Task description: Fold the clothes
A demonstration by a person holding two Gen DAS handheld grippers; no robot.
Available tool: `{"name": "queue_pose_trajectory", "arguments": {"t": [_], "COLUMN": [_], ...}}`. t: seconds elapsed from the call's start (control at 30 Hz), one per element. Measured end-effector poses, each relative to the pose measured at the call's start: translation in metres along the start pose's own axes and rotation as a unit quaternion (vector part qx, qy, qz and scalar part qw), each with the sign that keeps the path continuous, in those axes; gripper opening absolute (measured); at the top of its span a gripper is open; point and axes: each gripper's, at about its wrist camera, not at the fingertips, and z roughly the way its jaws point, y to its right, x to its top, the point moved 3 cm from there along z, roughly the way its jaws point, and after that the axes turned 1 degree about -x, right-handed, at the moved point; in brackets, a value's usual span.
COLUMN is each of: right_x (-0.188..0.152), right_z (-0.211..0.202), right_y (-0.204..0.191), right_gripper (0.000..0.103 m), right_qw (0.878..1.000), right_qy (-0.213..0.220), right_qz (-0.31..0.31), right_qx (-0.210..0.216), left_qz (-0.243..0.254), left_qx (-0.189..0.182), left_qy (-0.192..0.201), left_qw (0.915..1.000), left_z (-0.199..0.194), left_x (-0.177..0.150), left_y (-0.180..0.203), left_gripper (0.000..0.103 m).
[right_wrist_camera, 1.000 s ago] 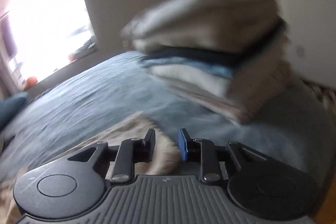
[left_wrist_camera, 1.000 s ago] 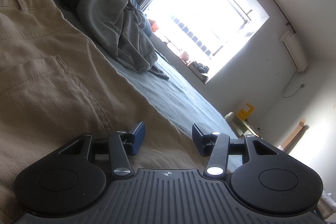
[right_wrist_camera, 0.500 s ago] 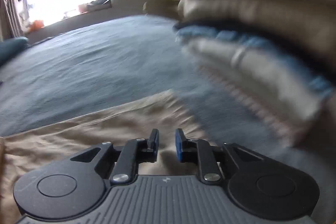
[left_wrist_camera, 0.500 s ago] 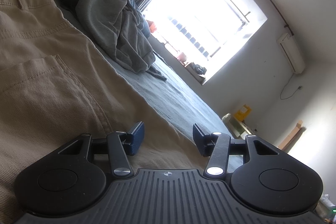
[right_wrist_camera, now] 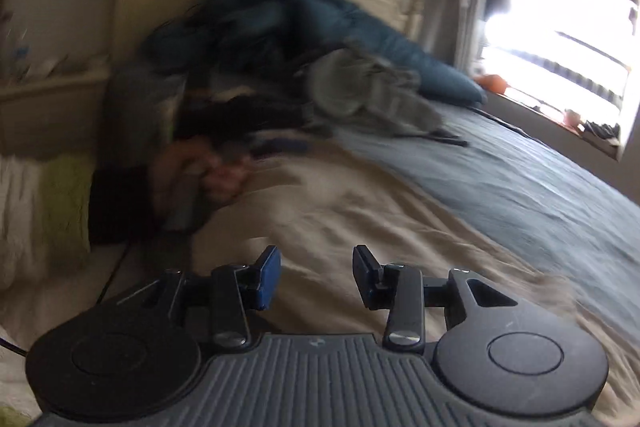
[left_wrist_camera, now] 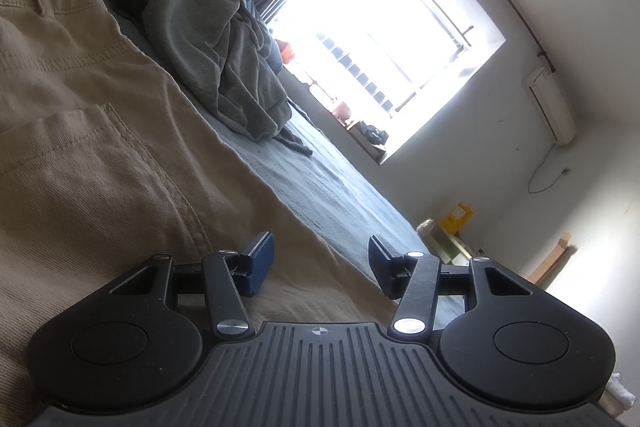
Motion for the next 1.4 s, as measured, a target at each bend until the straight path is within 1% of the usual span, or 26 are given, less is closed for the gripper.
{"name": "queue_pose_trajectory", "arguments": {"t": [0.1,0.2,0.23,0.27,0.3,0.33,0.37,0.4,0.47,0.53,0.57,0.63,0.7,0.77,0.83,0.87,0.97,1.03,1.1,1.13,1.2,1.23,1.27,1.3,1.33,1.4], "right_x": [-0.001,-0.007,-0.008,-0.010,-0.011,-0.008,-0.005,-0.002,0.004,0.008,0.007,0.000,-0.018,-0.053,-0.091,-0.112,-0.179,-0.219,-0.246,-0.246,-0.241,-0.232,-0.220,-0.203,-0.185,-0.144], "right_z": [0.026,0.042,0.046,0.050,0.051,0.048,0.044,0.040,0.018,-0.011,-0.030,-0.071,-0.116,-0.152,-0.187,-0.198,-0.201,-0.197,-0.196,-0.200,-0.208,-0.210,-0.213,-0.209,-0.202,-0.175], "right_y": [-0.025,-0.034,-0.034,-0.034,-0.031,-0.023,-0.014,-0.004,0.024,0.059,0.080,0.122,0.161,0.188,0.213,0.221,0.236,0.246,0.250,0.249,0.244,0.243,0.243,0.244,0.247,0.254], "right_gripper": [0.042,0.043,0.042,0.038,0.037,0.016,0.005,0.005,0.004,0.004,0.004,0.004,0.004,0.004,0.004,0.004,0.004,0.006,0.015,0.023,0.023,0.023,0.023,0.023,0.023,0.024], "right_qw": [0.999,0.995,0.994,0.993,0.994,0.996,0.998,0.999,0.997,0.989,0.981,0.958,0.922,0.880,0.829,0.807,0.763,0.742,0.720,0.714,0.704,0.710,0.720,0.741,0.768,0.832], "right_qy": [-0.020,-0.040,-0.041,-0.041,-0.038,-0.031,-0.021,-0.011,0.018,0.049,0.064,0.096,0.127,0.144,0.158,0.156,0.103,0.058,0.028,0.030,0.041,0.047,0.052,0.053,0.051,0.044], "right_qz": [-0.043,-0.089,-0.102,-0.108,-0.103,-0.085,-0.061,-0.037,0.006,0.055,0.087,0.153,0.224,0.299,0.373,0.399,0.453,0.492,0.527,0.526,0.508,0.493,0.474,0.450,0.424,0.361], "right_qx": [0.002,-0.010,-0.017,-0.021,-0.022,-0.024,-0.028,-0.032,-0.073,-0.127,-0.159,-0.223,-0.289,-0.340,-0.386,-0.406,-0.450,-0.452,-0.451,-0.462,-0.493,-0.501,-0.505,-0.495,-0.478,-0.420], "left_qz": [-0.001,-0.002,-0.002,-0.002,-0.002,-0.003,-0.003,-0.003,-0.003,-0.003,-0.003,-0.003,-0.003,-0.003,-0.003,-0.003,-0.003,-0.003,-0.002,-0.002,-0.002,-0.002,-0.002,-0.002,-0.002,-0.002], "left_qx": [-0.003,-0.005,-0.006,-0.006,-0.006,-0.006,-0.006,-0.007,-0.007,-0.007,-0.007,-0.007,-0.007,-0.007,-0.007,-0.007,-0.007,-0.006,-0.006,-0.006,-0.006,-0.006,-0.006,-0.006,-0.006,-0.006], "left_qy": [0.000,0.001,0.001,0.001,0.001,0.001,0.001,0.001,0.001,0.001,0.001,0.002,0.001,0.002,0.001,0.001,0.001,0.001,0.001,0.001,0.001,0.001,0.001,0.000,0.000,0.000], "left_qw": [1.0000,1.0000,1.0000,1.0000,1.0000,1.0000,1.0000,1.0000,1.0000,1.0000,1.0000,1.0000,1.0000,1.0000,1.0000,1.0000,1.0000,1.0000,1.0000,1.0000,1.0000,1.0000,1.0000,1.0000,1.0000,1.0000], "left_z": [0.000,0.000,0.000,0.000,0.000,0.000,0.001,0.001,0.001,0.000,0.000,0.000,0.000,0.000,0.000,0.000,0.000,-0.001,-0.001,-0.001,-0.001,-0.001,-0.001,0.000,0.000,0.000], "left_x": [0.001,0.001,0.001,0.001,0.001,0.001,0.001,0.001,0.002,0.002,0.002,0.002,0.001,0.001,0.001,0.001,0.002,0.002,0.002,0.002,0.002,0.002,0.002,0.002,0.003,0.003], "left_y": [0.000,-0.001,-0.001,-0.001,-0.001,-0.001,-0.001,-0.001,-0.001,-0.001,-0.001,-0.001,-0.001,-0.002,-0.002,-0.002,-0.002,-0.002,-0.002,-0.002,-0.002,-0.002,-0.002,-0.002,-0.002,-0.002], "left_gripper": [0.053,0.054,0.054,0.054,0.054,0.054,0.054,0.054,0.054,0.054,0.054,0.054,0.054,0.054,0.054,0.054,0.054,0.054,0.054,0.054,0.054,0.054,0.054,0.054,0.054,0.054]}}
